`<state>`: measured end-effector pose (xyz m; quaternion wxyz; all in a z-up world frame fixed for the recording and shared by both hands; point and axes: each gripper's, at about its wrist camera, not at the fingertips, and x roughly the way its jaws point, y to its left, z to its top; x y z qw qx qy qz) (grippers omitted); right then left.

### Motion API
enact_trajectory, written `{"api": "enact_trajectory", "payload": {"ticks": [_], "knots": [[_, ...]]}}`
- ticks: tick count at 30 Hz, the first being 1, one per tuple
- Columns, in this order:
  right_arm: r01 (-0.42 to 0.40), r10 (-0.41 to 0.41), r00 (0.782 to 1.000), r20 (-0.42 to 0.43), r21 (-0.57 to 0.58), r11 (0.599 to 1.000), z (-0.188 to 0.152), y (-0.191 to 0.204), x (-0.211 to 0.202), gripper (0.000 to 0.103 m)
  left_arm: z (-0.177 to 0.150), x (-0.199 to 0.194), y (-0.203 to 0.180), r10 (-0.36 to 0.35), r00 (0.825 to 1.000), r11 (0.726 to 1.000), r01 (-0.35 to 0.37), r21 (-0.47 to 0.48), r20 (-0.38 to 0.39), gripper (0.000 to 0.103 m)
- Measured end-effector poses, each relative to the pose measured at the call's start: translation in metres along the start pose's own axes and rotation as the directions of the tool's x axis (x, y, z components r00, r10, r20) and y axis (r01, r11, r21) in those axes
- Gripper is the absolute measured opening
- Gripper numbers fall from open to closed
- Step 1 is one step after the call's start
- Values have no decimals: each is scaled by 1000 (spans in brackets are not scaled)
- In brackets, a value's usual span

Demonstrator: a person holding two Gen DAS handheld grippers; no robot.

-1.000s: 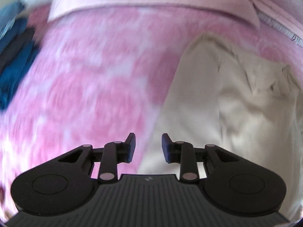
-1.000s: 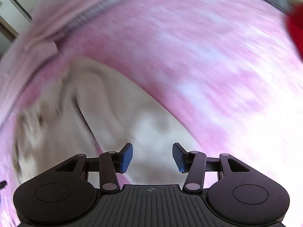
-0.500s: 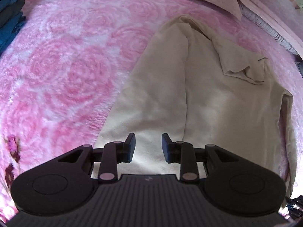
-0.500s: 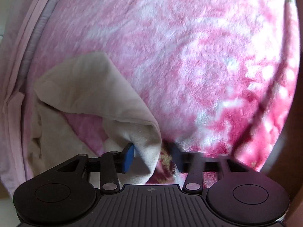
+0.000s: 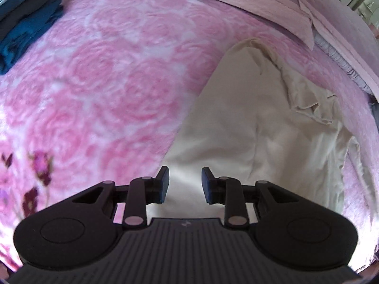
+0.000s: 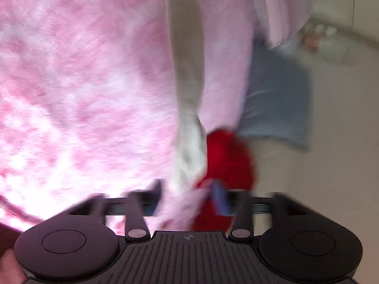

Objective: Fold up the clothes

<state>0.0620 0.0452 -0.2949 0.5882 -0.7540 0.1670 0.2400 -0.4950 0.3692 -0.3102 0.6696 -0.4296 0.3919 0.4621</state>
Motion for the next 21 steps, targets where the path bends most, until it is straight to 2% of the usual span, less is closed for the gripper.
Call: {"api": "enact_trajectory", "payload": {"ticks": [3, 4, 5, 6, 7, 9, 10, 11, 12, 13, 15, 17, 18, 19, 21], "knots": [[-130, 140, 989, -41, 189, 973, 13, 4, -4, 60, -17, -6, 20, 21, 1000, 998, -22, -67, -23, 26], [-188, 204, 979, -24, 288, 939, 18, 2, -8, 60, -24, -9, 27, 20, 999, 995, -22, -98, -29, 26], [-252, 272, 962, 3, 390, 886, 24, 0, -10, 60, -31, -12, 34, 14, 999, 992, -18, -125, -33, 27], [-315, 342, 939, 37, 493, 811, 32, -2, -14, 60, -38, -15, 39, 8, 999, 988, -13, -151, -37, 29], [-375, 412, 908, 79, 591, 714, 40, -4, -16, 60, -46, -18, 44, 0, 999, 984, -8, -178, -44, 32], [-459, 521, 836, 172, 740, 492, 50, -8, -14, 60, -63, -20, 52, -25, 997, 971, 7, -237, -71, 36], [-478, 556, 804, 211, 785, 394, 52, -9, -16, 60, -71, -21, 56, -40, 996, 962, 17, -273, -80, 36], [-492, 582, 777, 239, 809, 323, 55, -8, -18, 60, -78, -23, 60, -53, 996, 948, 27, -317, -75, 36], [-503, 603, 755, 257, 818, 280, 60, -5, -20, 60, -86, -28, 63, -58, 997, 931, 33, -362, -59, 36], [-514, 617, 740, 268, 817, 262, 68, -2, -22, 60, -92, -34, 62, -66, 997, 925, 48, -377, -35, 36], [-537, 627, 730, 273, 796, 279, 85, 1, -29, 60, -98, -47, 50, -84, 996, 950, 87, -301, 20, 41], [-557, 622, 732, 277, 769, 313, 94, 4, -43, 60, -99, -48, 24, -43, 999, 996, 43, -74, 6, 50], [-564, 621, 733, 279, 760, 324, 99, 5, -47, 60, -100, -44, 12, -12, 1000, 999, 12, 37, 0, 50], [-570, 620, 733, 280, 751, 335, 104, 6, -51, 60, -104, -37, 1, 23, 1000, 992, -22, 126, -4, 52], [-579, 628, 726, 282, 744, 335, 113, 11, -54, 60, -109, -23, -15, 97, 995, 956, -92, 278, -5, 50]]}}
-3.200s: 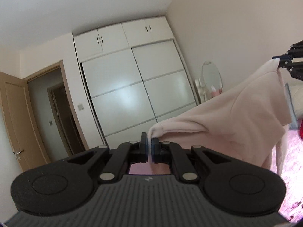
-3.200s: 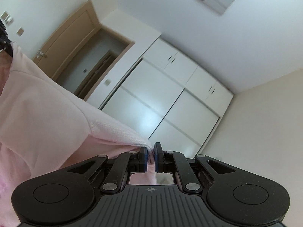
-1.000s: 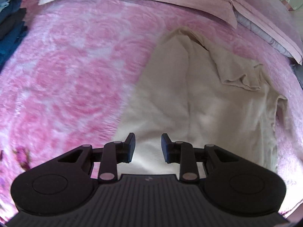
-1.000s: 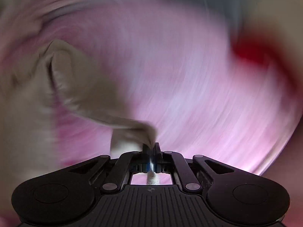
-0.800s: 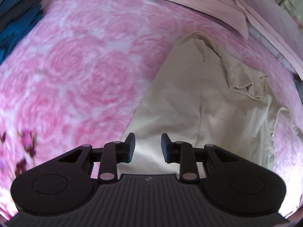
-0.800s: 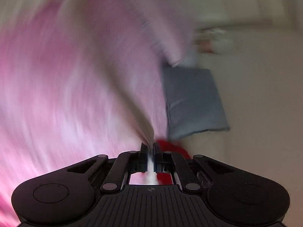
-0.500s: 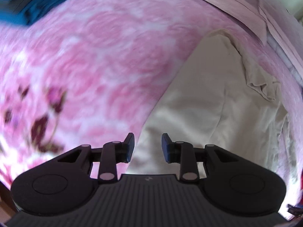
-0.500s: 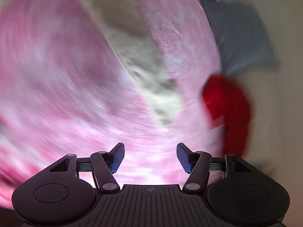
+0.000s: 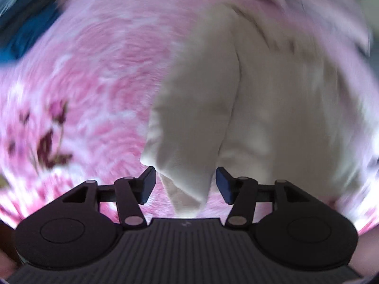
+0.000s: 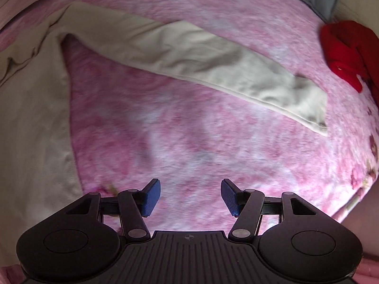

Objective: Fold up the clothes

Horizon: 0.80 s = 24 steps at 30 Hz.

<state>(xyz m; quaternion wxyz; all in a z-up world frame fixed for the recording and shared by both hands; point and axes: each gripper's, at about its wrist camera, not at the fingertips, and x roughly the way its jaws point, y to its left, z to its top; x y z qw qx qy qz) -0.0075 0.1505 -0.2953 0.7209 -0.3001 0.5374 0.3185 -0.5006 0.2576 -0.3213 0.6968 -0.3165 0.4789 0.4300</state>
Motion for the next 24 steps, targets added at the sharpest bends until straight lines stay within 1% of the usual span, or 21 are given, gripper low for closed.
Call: {"api": "enact_trajectory", "payload": {"ticks": [1, 2, 3, 4, 5, 6, 7, 8, 9, 11, 13, 14, 15, 16, 18, 19, 20, 21, 22, 23, 24], "knots": [[-4, 4, 1000, -4, 0, 1000, 0, 5, 2, 60, 0, 9, -2, 40, 999, 999, -40, 35, -13, 35], [-5, 5, 1000, -7, -1, 1000, 1, 9, 2, 60, -1, 18, -4, 81, 996, 994, -79, 71, -25, 12], [-7, 7, 1000, -7, -4, 1000, 0, 13, 2, 60, 0, 22, -2, 108, 994, 991, -106, 83, -22, 11], [-9, 9, 1000, -4, -11, 1000, 0, 16, 1, 60, 3, 21, 7, 116, 993, 991, -116, 66, -1, 11], [-8, 8, 1000, 1, -20, 1000, -1, 19, -1, 60, 8, 16, 15, 144, 989, 987, -146, 68, 36, 10], [-7, 7, 1000, 7, -31, 999, -1, 22, -2, 60, 15, 7, 22, 196, 976, 974, -205, 95, 95, 10], [-4, 5, 1000, 13, -38, 999, 0, 23, -2, 60, 23, -2, 30, 249, 955, 955, -269, 123, 159, 10], [-1, 2, 1000, 18, -41, 999, 1, 23, -1, 60, 35, -12, 40, 303, 925, 930, -339, 144, 228, 10], [3, -2, 1000, 24, -44, 999, 3, 23, -1, 60, 48, -22, 54, 350, 890, 904, -403, 145, 292, 10], [7, -5, 999, 32, -45, 999, 6, 24, 0, 60, 76, -40, 83, 430, 800, 840, -525, 139, 418, 10], [-5, 6, 999, 38, -35, 999, 7, 27, -1, 60, 99, -51, 105, 477, 714, 771, -620, 145, 512, 10], [-12, 13, 999, 42, -30, 999, 8, 29, -2, 60, 108, -53, 115, 489, 677, 738, -658, 152, 550, 10], [-19, 21, 999, 46, -31, 999, 8, 33, -2, 60, 116, -50, 123, 492, 651, 708, -685, 170, 578, 10], [-28, 30, 998, 51, -36, 999, 8, 37, -4, 60, 121, -45, 130, 496, 633, 677, -711, 192, 595, 12], [-45, 48, 997, 54, -50, 998, 9, 47, -4, 60, 124, -13, 146, 535, 622, 609, -753, 249, 572, 19], [-53, 57, 997, 54, -58, 997, 10, 51, -4, 60, 124, 5, 153, 567, 623, 586, -765, 267, 540, 23], [-62, 66, 996, 55, -66, 996, 10, 56, -4, 60, 124, 23, 161, 600, 635, 585, -763, 276, 486, 24], [-69, 73, 996, 55, -74, 995, 11, 60, -3, 60, 123, 41, 170, 627, 665, 606, -743, 282, 405, 25], [-75, 79, 995, 56, -82, 994, 12, 63, -3, 60, 122, 55, 178, 652, 694, 640, -720, 269, 305, 25], [-80, 86, 995, 56, -91, 993, 13, 67, -3, 60, 119, 60, 182, 658, 720, 686, -694, 218, 222, 25], [-82, 88, 994, 59, -97, 992, 15, 68, -3, 60, 116, 57, 182, 631, 756, 743, -653, 144, 171, 25]]}}
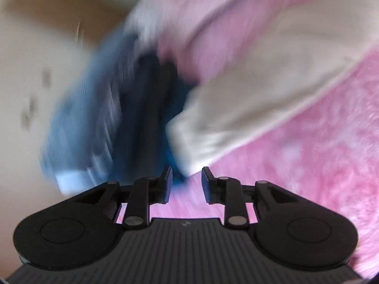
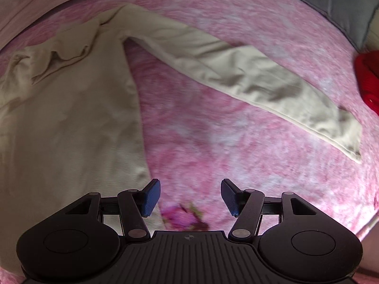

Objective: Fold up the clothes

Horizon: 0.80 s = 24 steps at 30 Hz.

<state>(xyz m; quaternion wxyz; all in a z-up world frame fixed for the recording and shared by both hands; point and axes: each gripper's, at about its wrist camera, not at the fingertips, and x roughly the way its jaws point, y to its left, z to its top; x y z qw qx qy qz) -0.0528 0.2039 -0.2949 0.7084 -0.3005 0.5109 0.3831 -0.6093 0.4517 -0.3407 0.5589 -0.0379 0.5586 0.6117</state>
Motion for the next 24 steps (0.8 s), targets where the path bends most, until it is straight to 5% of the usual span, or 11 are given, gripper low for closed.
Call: {"api": "enact_trajectory", "payload": {"ticks": [2, 3, 5, 7, 10, 13, 16, 21, 23, 24], "knots": [[2, -2, 1000, 13, -5, 1000, 6, -1, -1, 60, -4, -10, 3, -130, 990, 977, 118, -178, -56, 24], [-4, 4, 1000, 24, 1, 1000, 10, -3, -1, 60, -3, -23, 2, -227, 973, 943, 209, -260, -40, 24], [-42, 40, 998, 58, 28, 999, 23, -8, -1, 60, 16, -40, -18, -410, 912, 849, 384, -364, 6, 22], [-106, 100, 990, 99, 58, 993, 42, -10, 0, 60, 40, -55, -45, -572, 817, 717, 540, -441, 71, 22], [-260, 241, 955, 174, 92, 961, 77, -5, 6, 60, 78, -76, -87, -755, 628, 470, 720, -511, 189, 25], [-435, 403, 885, 235, 107, 894, 118, 7, 21, 60, 133, -85, -145, -836, 478, 315, 820, -478, 268, 34], [-574, 538, 808, 240, 112, 811, 155, 25, 48, 60, 179, -81, -198, -869, 414, 257, 845, -468, 271, 36], [-674, 651, 739, 174, 198, 712, 197, 45, 112, 60, 213, -43, -260, -906, 390, 253, 813, -525, 167, 34], [-686, 681, 722, 122, 251, 683, 202, 50, 137, 41, 220, -34, -269, -926, 346, 217, 816, -536, 151, 18], [-686, 691, 717, 85, 262, 679, 205, 54, 147, 11, 223, -29, -273, -935, 323, 200, 817, -542, 143, 6]]}}
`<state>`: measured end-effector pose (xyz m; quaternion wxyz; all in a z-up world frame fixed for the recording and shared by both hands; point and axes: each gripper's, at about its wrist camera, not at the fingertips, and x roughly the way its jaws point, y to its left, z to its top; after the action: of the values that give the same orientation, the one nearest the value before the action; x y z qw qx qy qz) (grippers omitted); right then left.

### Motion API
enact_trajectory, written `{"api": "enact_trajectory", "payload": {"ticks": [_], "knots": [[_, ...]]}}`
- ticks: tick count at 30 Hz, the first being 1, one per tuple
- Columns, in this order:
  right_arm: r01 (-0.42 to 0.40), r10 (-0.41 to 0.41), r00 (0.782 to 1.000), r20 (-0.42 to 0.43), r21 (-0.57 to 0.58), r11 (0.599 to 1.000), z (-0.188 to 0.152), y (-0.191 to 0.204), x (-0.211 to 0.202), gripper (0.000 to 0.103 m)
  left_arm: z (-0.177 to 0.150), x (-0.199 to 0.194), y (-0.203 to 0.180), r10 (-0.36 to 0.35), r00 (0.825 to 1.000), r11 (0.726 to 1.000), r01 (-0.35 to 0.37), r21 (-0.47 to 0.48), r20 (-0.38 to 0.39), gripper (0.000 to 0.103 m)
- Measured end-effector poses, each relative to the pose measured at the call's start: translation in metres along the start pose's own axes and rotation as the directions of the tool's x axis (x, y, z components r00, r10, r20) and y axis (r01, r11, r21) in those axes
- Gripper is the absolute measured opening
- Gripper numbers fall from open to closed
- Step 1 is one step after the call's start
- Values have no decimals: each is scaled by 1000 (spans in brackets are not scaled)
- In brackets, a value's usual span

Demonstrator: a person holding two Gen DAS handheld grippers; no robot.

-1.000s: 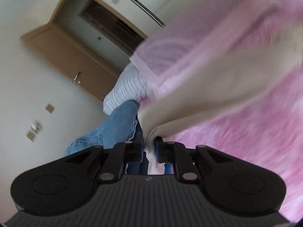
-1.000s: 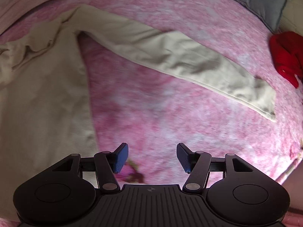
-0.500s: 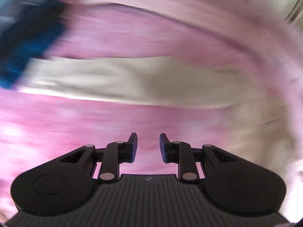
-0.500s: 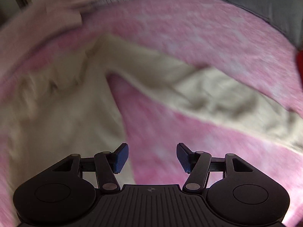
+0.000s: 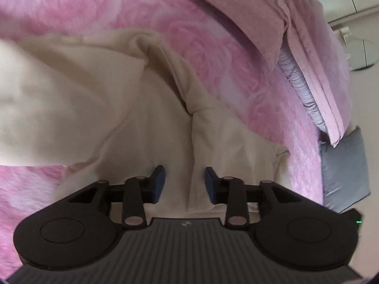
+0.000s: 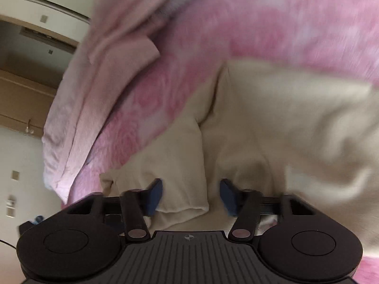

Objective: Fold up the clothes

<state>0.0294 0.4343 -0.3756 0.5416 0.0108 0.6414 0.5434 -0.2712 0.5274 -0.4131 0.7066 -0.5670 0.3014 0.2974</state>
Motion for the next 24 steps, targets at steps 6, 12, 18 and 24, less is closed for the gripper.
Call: {"api": "enact_trajectory", "payload": {"ticks": [6, 12, 18, 24], "knots": [[-98, 95, 994, -54, -55, 994, 50, 22, 18, 5, 71, 14, -29, -116, 992, 991, 112, 76, 53, 0], [-157, 153, 955, 254, -3, 988, 137, 44, 6, 55, 158, -4, -44, -26, 938, 995, -9, 100, 345, 6], [163, -98, 970, 223, -296, 941, 130, 19, -7, 55, 130, -1, -15, 144, 961, 885, -232, 403, 236, 23], [142, -92, 981, 171, -313, 939, 130, -22, 16, 55, 117, 22, -5, 72, 982, 854, -152, 498, 176, 36]]}}
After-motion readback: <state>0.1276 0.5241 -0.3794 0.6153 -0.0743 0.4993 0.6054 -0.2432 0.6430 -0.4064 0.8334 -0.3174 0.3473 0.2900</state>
